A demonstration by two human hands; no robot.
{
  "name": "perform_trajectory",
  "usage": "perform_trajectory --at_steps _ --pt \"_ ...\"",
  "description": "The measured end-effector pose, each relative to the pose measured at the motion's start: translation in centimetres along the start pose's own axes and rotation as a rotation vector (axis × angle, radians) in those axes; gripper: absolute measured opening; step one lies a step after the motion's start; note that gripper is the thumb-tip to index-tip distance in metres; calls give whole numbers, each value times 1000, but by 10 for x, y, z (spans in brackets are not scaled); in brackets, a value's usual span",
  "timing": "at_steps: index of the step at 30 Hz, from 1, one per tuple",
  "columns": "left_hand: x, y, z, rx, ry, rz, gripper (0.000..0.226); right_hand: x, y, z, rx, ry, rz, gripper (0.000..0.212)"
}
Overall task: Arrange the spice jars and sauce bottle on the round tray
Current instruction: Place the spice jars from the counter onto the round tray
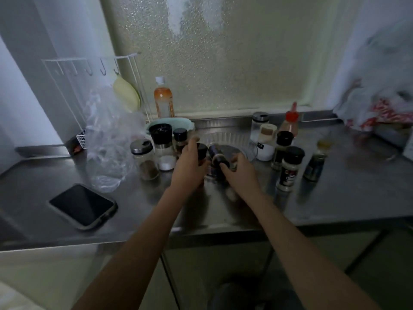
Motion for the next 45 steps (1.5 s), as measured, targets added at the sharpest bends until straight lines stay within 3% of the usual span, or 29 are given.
perform_trajectory --at_steps 6,10,14,18,23,28,30,36,42,45 --pt "-26 15 -5 155 72 43 57 -4 15 33 36 -7 54 45" --pt "-43 11 0 199 95 134 69 -20 22 28 37 -97 395 70" --pt "-55 1 16 248 180 296 65 -29 22 22 -29 -123 558 60" --pt "-59 0 14 229 201 261 40 -29 29 20 28 -117 488 47" --pt "-52 4 16 343 132 273 45 -42 41 3 92 -39 177 43" --pt "-28 18 3 527 116 477 41 -48 43 -23 128 28 11 43" --pt "-18 16 -11 488 83 476 34 -45 40 -34 147 44 -22 43" --pt "-14 -26 -51 169 8 367 37 -41 24 -58 136 40 -119 38" --pt "-31 -37 -38 103 31 321 40 -35 13 -60 21 -60 -86 42" --pt "-27 -32 -30 111 -19 328 55 -32 13 -50 28 -72 -67 49"
Point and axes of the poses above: each hand's wrist, its own z-axis away from the middle knuckle, its own y-axis out of the back of the hand, x = y × z, the point moved 2 cm from there along -z, towards the middle knuckle, and after that the axes turned 7 degrees about -y, right-handed, at the moved point
